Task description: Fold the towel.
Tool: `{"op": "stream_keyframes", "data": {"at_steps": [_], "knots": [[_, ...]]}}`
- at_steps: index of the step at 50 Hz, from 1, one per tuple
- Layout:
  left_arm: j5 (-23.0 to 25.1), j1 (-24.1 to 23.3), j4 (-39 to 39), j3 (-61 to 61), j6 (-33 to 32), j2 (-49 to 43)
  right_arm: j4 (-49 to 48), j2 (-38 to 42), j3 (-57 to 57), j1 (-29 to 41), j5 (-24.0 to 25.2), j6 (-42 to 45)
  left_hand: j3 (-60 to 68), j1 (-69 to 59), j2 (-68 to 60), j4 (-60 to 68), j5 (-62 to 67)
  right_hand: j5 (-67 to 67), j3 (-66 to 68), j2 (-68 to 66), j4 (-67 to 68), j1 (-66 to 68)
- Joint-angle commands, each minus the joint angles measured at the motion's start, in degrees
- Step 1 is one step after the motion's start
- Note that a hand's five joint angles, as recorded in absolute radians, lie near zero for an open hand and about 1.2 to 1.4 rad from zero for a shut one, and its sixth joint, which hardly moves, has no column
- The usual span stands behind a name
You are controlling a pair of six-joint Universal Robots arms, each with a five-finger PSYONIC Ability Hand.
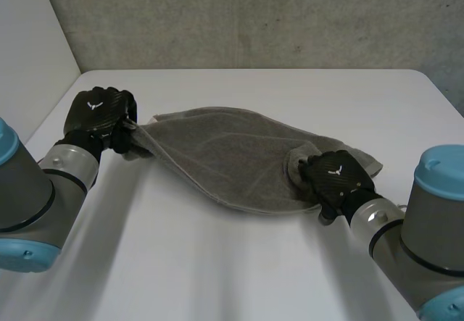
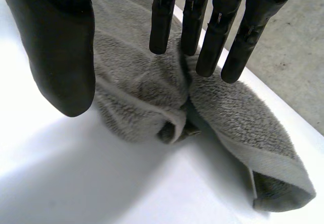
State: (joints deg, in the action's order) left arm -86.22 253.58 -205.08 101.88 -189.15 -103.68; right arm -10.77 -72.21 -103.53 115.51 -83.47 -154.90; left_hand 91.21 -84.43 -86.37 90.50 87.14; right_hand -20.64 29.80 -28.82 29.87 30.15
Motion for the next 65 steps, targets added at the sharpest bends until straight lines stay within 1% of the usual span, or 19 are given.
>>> {"op": "stream_keyframes", "data": {"at_steps": [1, 10, 24, 25, 26, 27, 28, 32, 34, 37, 40, 42, 45, 47, 48, 50, 54, 59, 65], "knots": [[0.0, 0.42, 0.03, -0.01, 0.01, -0.03, -1.09, -1.01, -2.9, 0.68, 0.59, 0.21, -11.21, 4.43, 6.37, -10.5, -17.14, 0.37, 0.47, -1.45, 0.39, 0.12], [0.0, 0.68, -0.06, -0.01, 0.01, -0.2, -5.23, 0.14, -3.17, 0.68, 2.44, 0.91, -11.21, 4.43, 6.37, -10.5, -17.14, -1.31, 2.15, -3.13, 2.08, 1.8], [-0.09, 0.68, -0.06, -0.01, 0.01, -0.12, -5.75, 11.74, 5.27, 0.68, 1.47, 6.54, -11.21, 4.43, 6.37, -10.5, -17.14, -13.25, 14.09, -15.07, 14.02, 13.74], [-0.09, 0.68, -0.06, -0.01, 0.09, -0.12, -5.49, 12.78, 6.14, 0.59, 1.38, 6.88, -11.21, 4.43, 6.37, -10.5, -17.14, -21.41, 22.25, -23.23, 22.18, 21.91], [-0.09, 0.68, -0.06, -0.01, 0.1, -0.12, -5.49, 12.79, 6.14, 0.59, 1.38, 6.89, -11.21, 4.43, 6.37, -10.5, -17.14, -21.49, 22.33, -23.31, 22.26, 21.99], [-0.09, 0.77, -0.06, -0.1, 0.1, -0.03, -5.31, 13.49, 7.1, 0.42, 1.03, 6.89, -11.21, 4.43, 6.37, -10.5, -17.14, -37.48, 38.32, -39.3, 38.25, 37.97], [-0.09, 0.77, -0.06, -0.1, 0.1, 0.06, -5.31, 13.41, 7.81, -0.02, 0.68, 6.54, -11.21, 4.43, 6.37, -10.5, -17.14, -49.24, 50.08, -51.06, 50.01, 49.73], [-0.27, 0.77, 0.03, -0.54, 0.18, 0.41, -5.31, 10.51, 8.69, -0.37, 0.24, 6.27, -11.21, 4.43, 6.37, -10.5, -17.14, -49.36, 50.2, -51.18, 50.13, 49.85], [-0.27, 0.86, 0.03, -1.15, 0.36, 2.16, -5.23, 2.12, 9.65, -0.99, -0.02, 6.27, -11.21, 4.43, 6.37, -10.5, -17.14, -49.36, 50.2, -51.18, 50.13, 49.85], [-0.27, 0.95, 0.03, -1.33, 0.8, 3.49, -4.87, -1.8, 10.63, -1.34, -0.2, 5.92, -11.21, 4.43, 6.37, -10.5, -17.14, -49.36, 50.2, -51.18, 50.13, 49.85], [-0.27, 1.04, 0.2, -2.21, 2.38, 7.27, -2.15, -7.33, 13.53, -1.43, -0.38, 5.48, -11.21, 4.43, 6.37, -10.5, -17.14, -49.36, 50.2, -51.18, 50.13, 49.85], [-0.18, 1.04, 1.6, -3.08, 4.48, 11.99, 6.85, -10.31, 19.29, -1.78, 0.06, 5.31, -11.21, 4.43, 6.37, -10.5, -17.14, -49.36, 50.2, -51.18, 50.13, 49.85], [-0.18, 1.12, 2.66, -3.79, 5.37, 14.21, 13.14, -11.2, 23.2, -1.96, 0.59, 5.22, -11.21, 4.43, 6.37, -10.5, -17.14, -49.36, 50.2, -51.18, 50.13, 49.85], [-0.18, 1.12, 5.55, -5.72, 6.16, 17.45, 24.25, -11.64, 30.45, -3.88, 2.17, 6.09, -11.21, 4.43, 6.37, -10.5, -17.14, -49.36, 50.2, -51.18, 50.13, 49.85], [-0.18, 1.12, 5.57, -5.73, 6.16, 17.46, 24.31, -11.64, 30.49, -3.89, 2.17, 6.1, -11.21, 4.43, 6.37, -10.5, -17.14, -49.36, 50.2, -51.18, 50.13, 49.85], [-0.18, 1.12, 8.89, -7.91, 6.07, 18.78, 32.53, -10.94, 36.18, -6.6, 3.75, 8.28, -11.21, 4.43, 6.37, -10.5, -17.14, -49.36, 50.2, -51.18, 50.13, 49.85], [-0.09, 1.21, 12.6, -10.12, 5.98, 18.6, 37.05, -9.36, 40.16, -9.16, 5.69, 11.11, -11.21, 4.43, 6.37, -10.5, -17.14, -49.36, 50.2, -51.18, 50.13, 49.85], [0.0, 1.48, 16.02, -12.32, 5.54, 13.95, 39.77, -4.17, 42.53, -10.66, 5.69, 15.5, -11.21, 4.43, 6.37, -10.5, -17.14, -49.36, 50.2, -51.18, 50.13, 49.85], [-0.09, 1.65, 18.57, -17.14, 1.52, -0.7, 42.06, 4.95, 44.02, -9.52, 3.59, 24.36, -11.21, 4.43, 6.37, -10.5, -17.14, -49.36, 50.2, -51.18, 50.13, 49.85]]}}
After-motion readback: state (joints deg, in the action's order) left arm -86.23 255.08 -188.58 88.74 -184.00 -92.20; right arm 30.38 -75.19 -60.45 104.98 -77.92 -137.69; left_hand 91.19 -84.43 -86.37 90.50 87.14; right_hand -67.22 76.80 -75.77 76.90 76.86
